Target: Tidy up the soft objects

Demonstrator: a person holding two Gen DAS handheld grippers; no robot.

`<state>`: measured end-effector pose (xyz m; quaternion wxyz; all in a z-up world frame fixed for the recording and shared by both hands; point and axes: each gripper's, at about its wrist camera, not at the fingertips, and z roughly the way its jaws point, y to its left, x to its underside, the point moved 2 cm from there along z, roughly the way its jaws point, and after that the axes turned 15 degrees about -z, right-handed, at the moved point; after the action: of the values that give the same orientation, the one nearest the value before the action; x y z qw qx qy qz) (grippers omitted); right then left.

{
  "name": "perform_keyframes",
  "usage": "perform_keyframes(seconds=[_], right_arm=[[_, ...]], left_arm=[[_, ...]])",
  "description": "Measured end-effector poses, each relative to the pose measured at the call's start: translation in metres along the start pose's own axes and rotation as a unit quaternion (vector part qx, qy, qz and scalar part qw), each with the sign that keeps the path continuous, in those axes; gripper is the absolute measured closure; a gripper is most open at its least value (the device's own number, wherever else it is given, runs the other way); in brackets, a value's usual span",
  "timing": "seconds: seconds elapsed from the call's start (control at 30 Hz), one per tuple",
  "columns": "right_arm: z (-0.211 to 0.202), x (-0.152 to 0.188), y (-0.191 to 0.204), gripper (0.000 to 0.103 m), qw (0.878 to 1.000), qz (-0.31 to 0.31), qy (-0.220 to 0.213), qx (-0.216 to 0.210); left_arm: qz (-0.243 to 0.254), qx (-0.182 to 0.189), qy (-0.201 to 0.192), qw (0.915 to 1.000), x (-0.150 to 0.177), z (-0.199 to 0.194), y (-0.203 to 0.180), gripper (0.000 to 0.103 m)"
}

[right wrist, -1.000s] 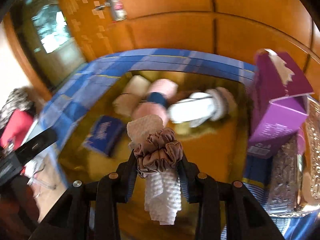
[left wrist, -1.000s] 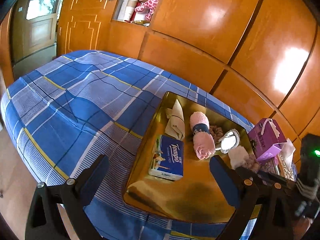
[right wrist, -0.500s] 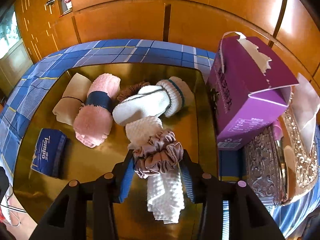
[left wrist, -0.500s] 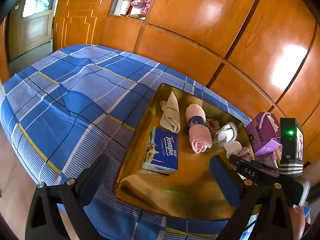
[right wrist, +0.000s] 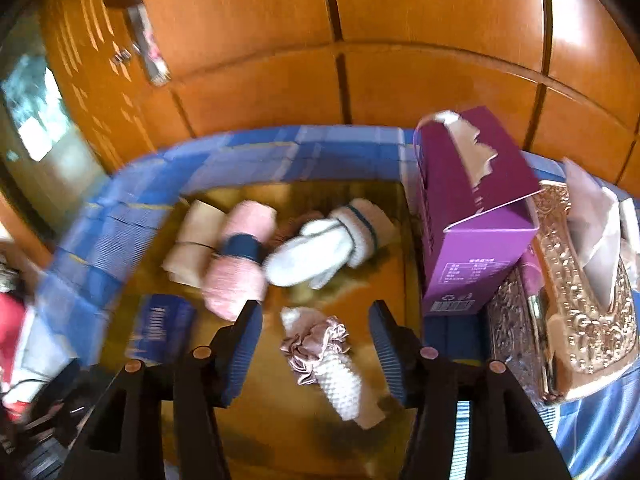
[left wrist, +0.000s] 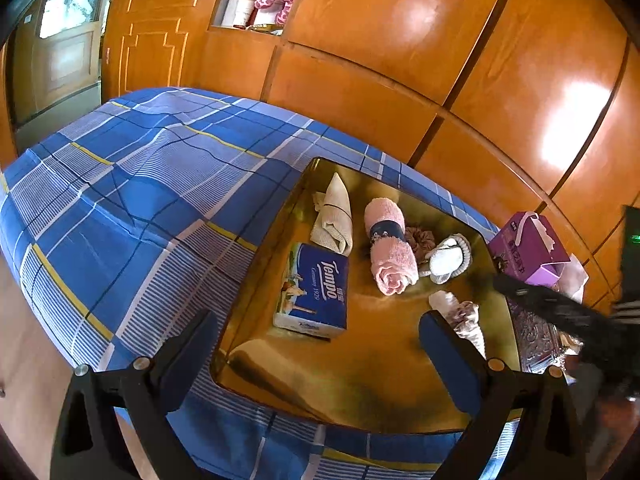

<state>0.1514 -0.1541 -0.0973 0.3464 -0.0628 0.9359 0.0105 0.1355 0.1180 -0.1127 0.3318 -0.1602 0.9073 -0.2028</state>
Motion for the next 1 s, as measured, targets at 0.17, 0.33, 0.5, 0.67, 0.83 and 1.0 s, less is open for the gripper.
perform_keyframes(seconds=[0.17, 0.33, 0.5, 0.67, 0.83, 1.0], right_arm=[[-0.06, 0.004, -0.008, 0.047, 0.997, -0.029, -0.072, -0.021], [-0.118, 0.015, -0.032, 0.047, 0.989, -0.046, -0.143, 0.011], [-0.155, 0.032, -0.081, 0.047, 0.98, 0.011, -0.191, 0.056], [-0.166, 0.055, -0.142, 0.047, 0.97, 0.104, -0.189, 0.107], [-0.157, 0.089, -0.2, 0.047, 0.964, 0.172, -0.127, 0.158], [-0.123, 0.133, -0.242, 0.047, 0.963, 0.218, -0.058, 0.151]], left_arm=[[0.005, 0.001, 0.005, 1.0, 0.004, 0.001, -0.004, 0.002], [0.014, 0.017, 0.022, 0.9995, 0.01, 0.004, -0.016, 0.002], [0.047, 0.035, 0.036, 0.9976, 0.019, 0.004, -0.038, 0.002], [0.083, 0.068, 0.054, 0.9927, 0.028, 0.002, -0.068, 0.002], [0.118, 0.099, 0.069, 0.9857, 0.039, -0.002, -0.098, 0.0], [0.159, 0.112, 0.08, 0.9775, 0.053, -0.005, -0.126, 0.0]])
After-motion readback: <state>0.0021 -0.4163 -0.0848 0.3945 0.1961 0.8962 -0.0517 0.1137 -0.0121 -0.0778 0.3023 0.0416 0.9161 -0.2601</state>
